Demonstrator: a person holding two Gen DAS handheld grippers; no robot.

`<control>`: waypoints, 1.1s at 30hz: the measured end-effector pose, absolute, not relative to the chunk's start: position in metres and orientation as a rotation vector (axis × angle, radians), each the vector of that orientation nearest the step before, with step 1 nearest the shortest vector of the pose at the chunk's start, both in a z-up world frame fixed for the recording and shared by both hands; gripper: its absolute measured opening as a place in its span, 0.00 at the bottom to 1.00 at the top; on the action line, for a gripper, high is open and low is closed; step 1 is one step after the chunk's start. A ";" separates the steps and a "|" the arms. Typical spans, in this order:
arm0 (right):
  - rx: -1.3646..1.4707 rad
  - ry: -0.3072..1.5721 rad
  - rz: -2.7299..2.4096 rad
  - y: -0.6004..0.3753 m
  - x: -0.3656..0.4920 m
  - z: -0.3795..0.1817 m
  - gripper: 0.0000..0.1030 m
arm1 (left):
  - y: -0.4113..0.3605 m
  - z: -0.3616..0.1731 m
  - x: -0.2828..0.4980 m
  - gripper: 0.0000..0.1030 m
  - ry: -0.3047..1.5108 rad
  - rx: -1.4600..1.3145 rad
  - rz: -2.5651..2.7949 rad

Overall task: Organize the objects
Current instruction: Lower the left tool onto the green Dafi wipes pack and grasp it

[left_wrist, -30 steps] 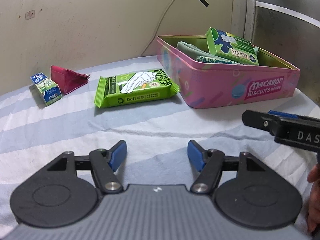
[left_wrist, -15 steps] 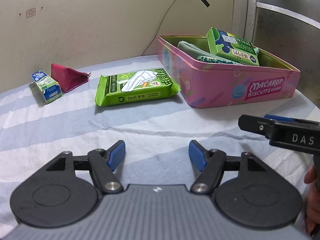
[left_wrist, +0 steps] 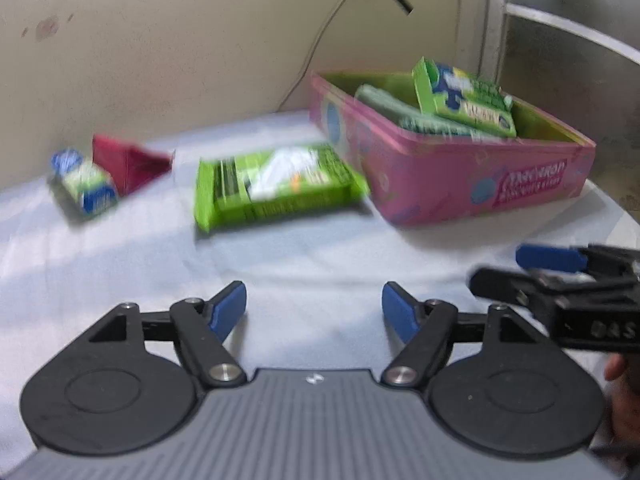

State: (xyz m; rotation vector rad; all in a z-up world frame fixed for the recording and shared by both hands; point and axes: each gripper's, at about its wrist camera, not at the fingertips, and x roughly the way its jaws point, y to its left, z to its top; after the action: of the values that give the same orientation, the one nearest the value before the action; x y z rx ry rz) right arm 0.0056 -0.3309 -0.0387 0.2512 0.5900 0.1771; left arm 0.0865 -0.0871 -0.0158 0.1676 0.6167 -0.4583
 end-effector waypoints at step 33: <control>0.322 0.597 0.351 -0.337 0.009 -0.044 0.82 | -0.093 -0.021 0.115 0.84 0.612 0.203 -0.919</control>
State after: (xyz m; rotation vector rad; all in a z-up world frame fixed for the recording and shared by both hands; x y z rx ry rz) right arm 0.0089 -0.3371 -0.0444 0.3224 0.5971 0.3515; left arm 0.1146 -0.0934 -0.0214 0.2029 0.6120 -0.9194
